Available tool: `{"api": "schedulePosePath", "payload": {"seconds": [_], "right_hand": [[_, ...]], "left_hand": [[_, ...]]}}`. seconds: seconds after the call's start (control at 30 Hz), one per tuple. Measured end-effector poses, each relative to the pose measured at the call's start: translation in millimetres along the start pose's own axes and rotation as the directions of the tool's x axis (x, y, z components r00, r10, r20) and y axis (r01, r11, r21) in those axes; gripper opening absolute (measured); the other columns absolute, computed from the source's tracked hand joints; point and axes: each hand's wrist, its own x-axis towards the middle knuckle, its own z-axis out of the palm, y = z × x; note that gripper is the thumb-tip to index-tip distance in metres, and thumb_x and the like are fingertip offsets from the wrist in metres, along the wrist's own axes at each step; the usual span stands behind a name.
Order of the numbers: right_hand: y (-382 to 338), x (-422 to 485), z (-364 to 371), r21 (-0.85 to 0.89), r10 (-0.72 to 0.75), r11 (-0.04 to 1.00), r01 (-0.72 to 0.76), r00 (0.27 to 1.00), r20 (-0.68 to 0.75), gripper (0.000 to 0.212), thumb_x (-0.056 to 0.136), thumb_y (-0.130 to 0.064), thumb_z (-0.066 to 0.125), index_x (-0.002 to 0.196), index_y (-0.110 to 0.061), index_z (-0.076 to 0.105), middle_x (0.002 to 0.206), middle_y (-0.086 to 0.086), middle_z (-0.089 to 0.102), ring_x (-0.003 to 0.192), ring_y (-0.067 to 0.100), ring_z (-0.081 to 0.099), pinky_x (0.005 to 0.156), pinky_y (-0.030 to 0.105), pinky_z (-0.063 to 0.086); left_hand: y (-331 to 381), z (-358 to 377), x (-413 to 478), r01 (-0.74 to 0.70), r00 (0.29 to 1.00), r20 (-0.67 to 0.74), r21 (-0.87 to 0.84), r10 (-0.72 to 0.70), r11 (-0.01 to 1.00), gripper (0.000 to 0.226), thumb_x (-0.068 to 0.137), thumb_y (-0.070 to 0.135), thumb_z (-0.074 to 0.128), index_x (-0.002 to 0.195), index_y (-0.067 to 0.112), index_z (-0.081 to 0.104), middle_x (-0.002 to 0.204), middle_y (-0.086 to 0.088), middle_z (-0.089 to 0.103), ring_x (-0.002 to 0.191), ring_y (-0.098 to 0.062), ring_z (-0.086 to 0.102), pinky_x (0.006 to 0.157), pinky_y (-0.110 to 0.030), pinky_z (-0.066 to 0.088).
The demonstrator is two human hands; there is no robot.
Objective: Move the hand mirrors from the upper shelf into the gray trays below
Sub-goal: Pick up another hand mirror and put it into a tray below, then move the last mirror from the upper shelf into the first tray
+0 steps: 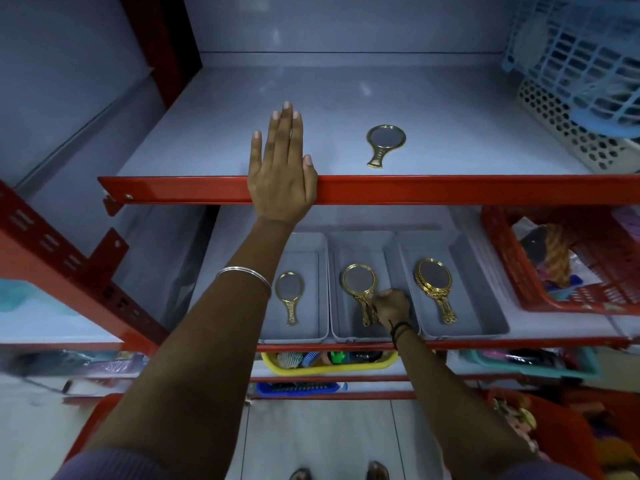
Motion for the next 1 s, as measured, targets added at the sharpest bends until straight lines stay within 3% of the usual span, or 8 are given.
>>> {"api": "schedulePosePath", "payload": {"seconds": [0.2, 0.33, 0.43, 0.5, 0.6, 0.7, 0.87, 1.0], "right_hand": [[-65, -46, -45, 0.362, -0.426, 0.785, 0.502, 0.863, -0.273, 0.032, 0.088, -0.017, 0.062, 0.061, -0.025, 0.048, 0.061, -0.007, 0.048, 0.056, -0.001, 0.044, 0.059, 0.015, 0.040], [-127, -79, -91, 0.267, -0.647, 0.546, 0.794, 0.602, -0.467, 0.019, 0.087, -0.025, 0.059, 0.069, -0.028, 0.053, 0.067, 0.002, 0.052, 0.060, 0.010, 0.046, 0.055, 0.020, 0.038], [-175, -83, -112, 0.090, -0.712, 0.457, 0.885, 0.424, -0.560, 0.016, 0.087, -0.020, 0.060, 0.073, -0.012, 0.060, 0.075, 0.003, 0.056, 0.064, 0.016, 0.051, 0.056, 0.024, 0.041], [-205, -76, -117, -0.048, -0.708, 0.570, 0.820, 0.462, -0.534, 0.021, 0.086, -0.026, 0.059, 0.075, -0.009, 0.062, 0.079, -0.001, 0.060, 0.067, 0.016, 0.055, 0.059, 0.027, 0.043], [-237, -58, -116, -0.267, -0.601, 0.799, 0.539, 0.699, -0.388, 0.028, 0.085, -0.035, 0.056, 0.085, -0.008, 0.067, 0.090, 0.007, 0.071, 0.086, 0.026, 0.064, 0.065, 0.025, 0.041], [-255, -49, -112, -0.447, -0.474, 0.833, 0.325, 0.836, -0.275, 0.027, 0.086, -0.029, 0.059, 0.097, -0.005, 0.068, 0.109, 0.013, 0.068, 0.104, 0.032, 0.061, 0.077, 0.030, 0.046], [-269, -46, -102, -0.596, -0.449, 0.767, 0.237, 0.862, -0.235, 0.024, 0.084, -0.001, 0.055, 0.106, -0.007, 0.065, 0.116, 0.011, 0.064, 0.108, 0.028, 0.059, 0.090, 0.030, 0.045], [-272, -44, -103, -0.505, -0.417, 0.827, 0.248, 0.872, -0.255, 0.023, 0.089, -0.006, 0.051, 0.107, -0.003, 0.064, 0.114, 0.013, 0.066, 0.106, 0.030, 0.061, 0.090, 0.033, 0.046]], "left_hand": [[0, -4, 2, 0.010, 1.000, 0.026, -0.027, -0.010, 1.000, 0.059, 0.092, 0.028, 0.028, 0.146, 0.004, 0.035, 0.152, -0.012, 0.038, 0.142, -0.024, 0.035, 0.119, -0.025, -0.007], [2, -9, 1, 0.018, 0.998, 0.069, -0.059, -0.014, 0.998, 0.060, 0.092, 0.028, 0.028, 0.146, 0.004, 0.034, 0.154, -0.012, 0.036, 0.143, -0.024, 0.033, 0.120, -0.035, 0.009], [2, -13, 0, 0.020, 0.995, 0.099, -0.061, -0.014, 0.998, 0.060, 0.091, 0.028, 0.028, 0.146, 0.004, 0.034, 0.154, -0.012, 0.036, 0.143, -0.024, 0.033, 0.119, -0.035, 0.009], [2, -15, 0, 0.025, 0.993, 0.119, -0.060, -0.017, 0.998, 0.060, 0.091, 0.027, 0.028, 0.146, 0.003, 0.034, 0.153, -0.012, 0.037, 0.143, -0.024, 0.034, 0.118, -0.035, 0.010], [2, -17, 0, 0.038, 0.990, 0.141, -0.076, -0.027, 0.996, 0.060, 0.091, 0.027, 0.028, 0.146, 0.004, 0.035, 0.153, -0.012, 0.036, 0.143, -0.023, 0.033, 0.119, -0.037, 0.015], [2, -17, 1, 0.037, 0.988, 0.152, -0.089, -0.023, 0.995, 0.060, 0.091, 0.027, 0.027, 0.145, 0.004, 0.036, 0.153, -0.012, 0.037, 0.143, -0.024, 0.034, 0.119, -0.038, 0.015], [1, -14, 2, 0.020, 0.989, 0.150, -0.063, -0.010, 0.998, 0.059, 0.090, 0.027, 0.029, 0.143, 0.003, 0.039, 0.151, -0.013, 0.040, 0.141, -0.025, 0.038, 0.117, -0.035, 0.011], [0, -14, 2, 0.022, 0.986, 0.165, -0.060, -0.012, 0.998, 0.059, 0.090, 0.027, 0.029, 0.144, 0.004, 0.038, 0.151, -0.012, 0.040, 0.141, -0.025, 0.037, 0.117, -0.035, 0.010]]}}
